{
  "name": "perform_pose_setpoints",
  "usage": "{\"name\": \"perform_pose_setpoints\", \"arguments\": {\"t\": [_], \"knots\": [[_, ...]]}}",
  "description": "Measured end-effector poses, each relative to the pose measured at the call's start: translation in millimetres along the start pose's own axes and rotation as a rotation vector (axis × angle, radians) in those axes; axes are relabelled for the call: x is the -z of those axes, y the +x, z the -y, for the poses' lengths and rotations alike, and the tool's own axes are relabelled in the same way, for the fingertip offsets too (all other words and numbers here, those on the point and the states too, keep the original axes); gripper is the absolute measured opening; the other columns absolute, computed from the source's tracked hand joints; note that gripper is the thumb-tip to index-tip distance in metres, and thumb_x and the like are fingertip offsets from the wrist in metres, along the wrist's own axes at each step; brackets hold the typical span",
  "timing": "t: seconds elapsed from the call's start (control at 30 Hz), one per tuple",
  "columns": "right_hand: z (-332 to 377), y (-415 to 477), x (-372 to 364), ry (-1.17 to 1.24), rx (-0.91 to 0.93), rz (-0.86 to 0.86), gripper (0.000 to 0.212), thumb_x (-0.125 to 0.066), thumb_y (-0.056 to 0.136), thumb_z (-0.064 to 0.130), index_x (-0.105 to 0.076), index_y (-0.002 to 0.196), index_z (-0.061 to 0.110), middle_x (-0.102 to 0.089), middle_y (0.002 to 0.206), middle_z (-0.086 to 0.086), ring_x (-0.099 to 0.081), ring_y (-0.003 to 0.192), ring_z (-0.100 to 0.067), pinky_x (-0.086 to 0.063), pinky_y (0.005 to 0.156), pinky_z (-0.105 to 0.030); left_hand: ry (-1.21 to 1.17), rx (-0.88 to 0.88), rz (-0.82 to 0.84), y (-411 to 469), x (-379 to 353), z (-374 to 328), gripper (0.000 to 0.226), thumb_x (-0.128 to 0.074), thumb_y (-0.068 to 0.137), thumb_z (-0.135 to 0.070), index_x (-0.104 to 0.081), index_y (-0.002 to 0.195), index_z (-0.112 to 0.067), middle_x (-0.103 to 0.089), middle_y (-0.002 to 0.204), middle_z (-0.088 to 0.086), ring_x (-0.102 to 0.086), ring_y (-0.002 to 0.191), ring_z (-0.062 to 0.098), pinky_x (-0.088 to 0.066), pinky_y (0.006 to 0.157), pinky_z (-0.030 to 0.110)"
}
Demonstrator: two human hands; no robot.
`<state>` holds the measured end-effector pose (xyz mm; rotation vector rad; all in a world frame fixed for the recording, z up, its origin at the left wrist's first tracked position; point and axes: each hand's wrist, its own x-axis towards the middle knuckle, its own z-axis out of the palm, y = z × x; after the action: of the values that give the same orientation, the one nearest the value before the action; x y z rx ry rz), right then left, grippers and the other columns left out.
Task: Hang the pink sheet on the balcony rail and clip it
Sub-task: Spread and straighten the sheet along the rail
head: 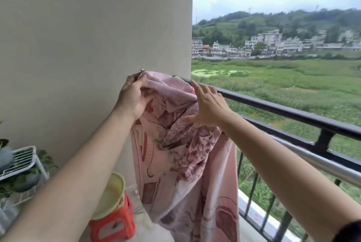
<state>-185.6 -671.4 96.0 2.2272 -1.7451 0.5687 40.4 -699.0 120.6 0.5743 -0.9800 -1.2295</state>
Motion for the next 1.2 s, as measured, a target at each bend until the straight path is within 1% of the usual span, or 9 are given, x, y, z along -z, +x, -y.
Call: {"name": "perform_pose_setpoints", "arguments": {"t": [0.1,0.17,0.27,0.47,0.57,0.73,0.9,1.1,1.2], "knots": [[4.4,38.5,5.4,0.123,-0.057,0.053,0.123,-0.066,0.069,0.074,0.008,0.156,0.03,-0.043,0.149,-0.013,-0.051,0.126,-0.033,-0.051,0.094,-0.047,0.033,-0.045,0.109,23.1,-13.8,-21.2,0.015,-0.053,0.098,-0.011,-0.063,0.091,-0.019,-0.068,0.082,0.007,-0.067,0.075,0.022,-0.056,0.073,0.037],[0.7,65.2,8.3,0.091,-0.106,0.132,0.086,-0.062,0.082,0.063,-0.028,0.151,0.025,-0.062,0.129,-0.012,-0.063,0.1,-0.03,-0.053,0.076,-0.038,0.034,-0.044,0.164,36.8,-20.5,-21.7,0.013,-0.053,0.097,-0.012,-0.065,0.094,-0.018,-0.067,0.087,0.009,-0.067,0.082,0.024,-0.056,0.076,0.038],[-21.2,100.8,6.6,0.102,-0.311,0.11,0.026,-0.05,0.094,0.025,-0.066,0.103,0.006,-0.068,0.099,-0.014,-0.058,0.075,-0.026,-0.045,0.063,-0.03,0.161,-0.091,0.183,61.7,-23.6,-5.6,0.011,-0.062,0.094,-0.021,-0.072,0.09,-0.024,-0.071,0.091,0.0,-0.068,0.091,0.019,-0.056,0.08,0.036],[-100.3,136.2,7.0,1.158,-0.97,-0.464,0.026,-0.04,0.094,-0.001,-0.057,0.075,0.004,-0.063,0.072,-0.016,-0.06,0.038,-0.021,-0.052,0.039,-0.028,0.89,-0.292,0.236,110.6,-8.0,61.4,0.032,-0.058,0.089,-0.053,-0.062,0.11,-0.029,-0.063,0.108,-0.013,-0.06,0.105,0.009,-0.047,0.084,0.022],[-128.2,149.5,-8.3,1.182,-1.083,-0.551,0.024,-0.041,0.093,0.001,-0.064,0.086,0.0,-0.069,0.083,-0.02,-0.07,0.057,-0.028,-0.06,0.056,-0.037,1.394,-0.329,0.423,123.1,16.9,104.5,0.056,-0.046,0.089,-0.065,-0.053,0.132,-0.03,-0.049,0.139,-0.003,-0.04,0.131,0.017,-0.036,0.108,0.042],[-106.5,176.8,-37.1,0.753,-0.917,-0.618,0.022,-0.043,0.092,0.009,-0.065,0.094,0.01,-0.067,0.095,-0.013,-0.063,0.083,-0.027,-0.056,0.071,-0.034,1.17,-0.431,0.289,132.2,37.7,142.3,0.042,-0.062,0.087,-0.051,-0.07,0.116,-0.022,-0.062,0.127,0.002,-0.047,0.124,0.023,-0.037,0.107,0.039],[-73.2,176.5,-50.3,0.674,-0.45,0.297,0.032,-0.058,0.098,0.027,-0.061,0.122,0.007,-0.065,0.118,-0.009,-0.064,0.105,-0.025,-0.053,0.091,-0.038,1.177,-0.431,0.136,158.7,36.9,129.3,0.024,-0.07,0.084,-0.044,-0.079,0.088,-0.022,-0.068,0.093,0.001,-0.06,0.09,0.021,-0.05,0.079,0.032],[-50.6,141.1,-20.9,0.36,-0.243,0.542,0.082,-0.053,0.077,0.079,-0.055,0.136,0.022,-0.059,0.133,0.006,-0.06,0.115,-0.017,-0.049,0.1,-0.037,0.905,-0.332,-0.304,220.2,9.1,85.5,0.033,-0.062,0.091,-0.035,-0.075,0.091,-0.005,-0.074,0.091,0.015,-0.067,0.084,0.027,-0.042,0.069,0.026],[-58.4,121.2,-12.2,0.359,-0.225,0.651,0.045,-0.064,0.08,0.066,-0.072,0.111,0.034,-0.074,0.097,0.013,-0.066,0.08,-0.003,-0.054,0.075,-0.025,0.838,-0.39,-0.406,235.4,-11.2,73.9,0.036,-0.053,0.096,-0.033,-0.067,0.102,-0.001,-0.066,0.108,0.02,-0.061,0.1,0.031,-0.039,0.082,0.029]]}}
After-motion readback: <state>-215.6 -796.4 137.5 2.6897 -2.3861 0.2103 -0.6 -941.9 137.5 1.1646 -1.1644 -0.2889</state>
